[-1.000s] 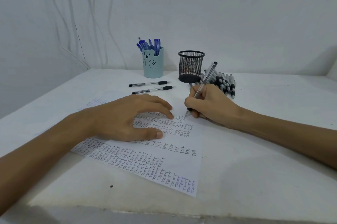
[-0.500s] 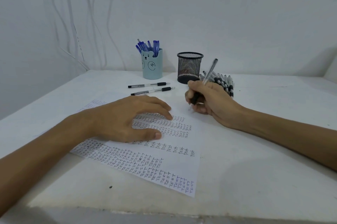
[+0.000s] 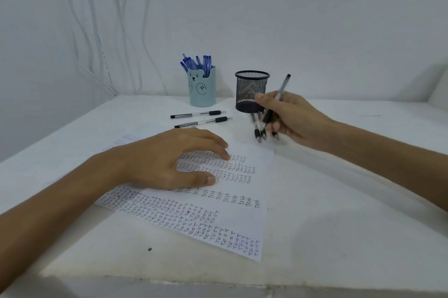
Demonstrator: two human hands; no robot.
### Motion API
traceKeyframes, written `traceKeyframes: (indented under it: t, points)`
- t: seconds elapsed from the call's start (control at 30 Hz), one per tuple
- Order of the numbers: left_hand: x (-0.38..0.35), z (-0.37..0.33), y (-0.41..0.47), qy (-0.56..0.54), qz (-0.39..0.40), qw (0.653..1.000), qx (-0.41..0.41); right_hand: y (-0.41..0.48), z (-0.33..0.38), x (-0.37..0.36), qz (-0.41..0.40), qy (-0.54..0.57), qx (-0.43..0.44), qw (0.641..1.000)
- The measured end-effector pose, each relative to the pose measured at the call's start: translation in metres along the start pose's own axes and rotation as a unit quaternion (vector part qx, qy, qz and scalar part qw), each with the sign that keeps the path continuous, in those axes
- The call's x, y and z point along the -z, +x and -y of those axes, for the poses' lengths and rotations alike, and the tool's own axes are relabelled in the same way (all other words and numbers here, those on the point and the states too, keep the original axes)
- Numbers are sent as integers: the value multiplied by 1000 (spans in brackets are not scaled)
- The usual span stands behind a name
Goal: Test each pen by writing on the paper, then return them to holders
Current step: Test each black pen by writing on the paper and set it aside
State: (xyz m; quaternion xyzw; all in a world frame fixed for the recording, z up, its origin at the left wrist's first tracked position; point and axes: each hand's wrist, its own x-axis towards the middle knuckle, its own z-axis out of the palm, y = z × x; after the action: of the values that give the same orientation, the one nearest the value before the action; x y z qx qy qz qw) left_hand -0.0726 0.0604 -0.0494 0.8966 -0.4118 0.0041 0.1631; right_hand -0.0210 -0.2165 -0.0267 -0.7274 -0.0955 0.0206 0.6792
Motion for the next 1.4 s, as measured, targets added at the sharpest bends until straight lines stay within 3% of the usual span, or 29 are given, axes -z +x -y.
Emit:
traceKeyframes:
  t: [0.07, 0.13, 0.2, 0.27, 0.37, 0.53, 0.73, 0.8, 0.93, 1.13, 1.27, 1.4]
  points:
    - [-2, 0, 0, -4, -8, 1000, 12, 5, 10, 8, 12, -162, -5, 987]
    - [-4, 0, 0, -11, -23, 999, 32, 7, 19, 12, 28, -341, -22, 940]
    - [-5, 1, 0, -11, -26, 999, 37, 12, 22, 12, 27, -451, -19, 892]
    - [-6, 1, 0, -14, -28, 999, 39, 19, 19, 8, 13, -500, 11, 866]
    - [-4, 0, 0, -14, -22, 999, 39, 31, 9, 0, -18, -605, 49, 795]
    - [1, -1, -1, -3, 6, 1000, 3, 39, 4, -9, -27, -655, 45, 754]
    - [1, 0, -1, -3, 3, 1000, 1, 36, 4, -21, -92, -707, 111, 693]
    - [1, 0, -1, -4, 6, 1000, 2, 41, 2, -27, -75, -698, 159, 694]
    - [1, 0, -1, -1, 5, 1000, 4, 50, -1, -43, 38, -661, 246, 708]
    - [1, 1, -2, -8, 1, 1000, 5, 67, -6, -66, 135, -667, 274, 680]
    - [2, 3, -2, -4, 5, 1000, 7, 75, -10, -70, 145, -671, 287, 668]
    - [4, 5, -3, -8, -2, 1000, 7, 79, -14, -61, 104, -665, 283, 683]
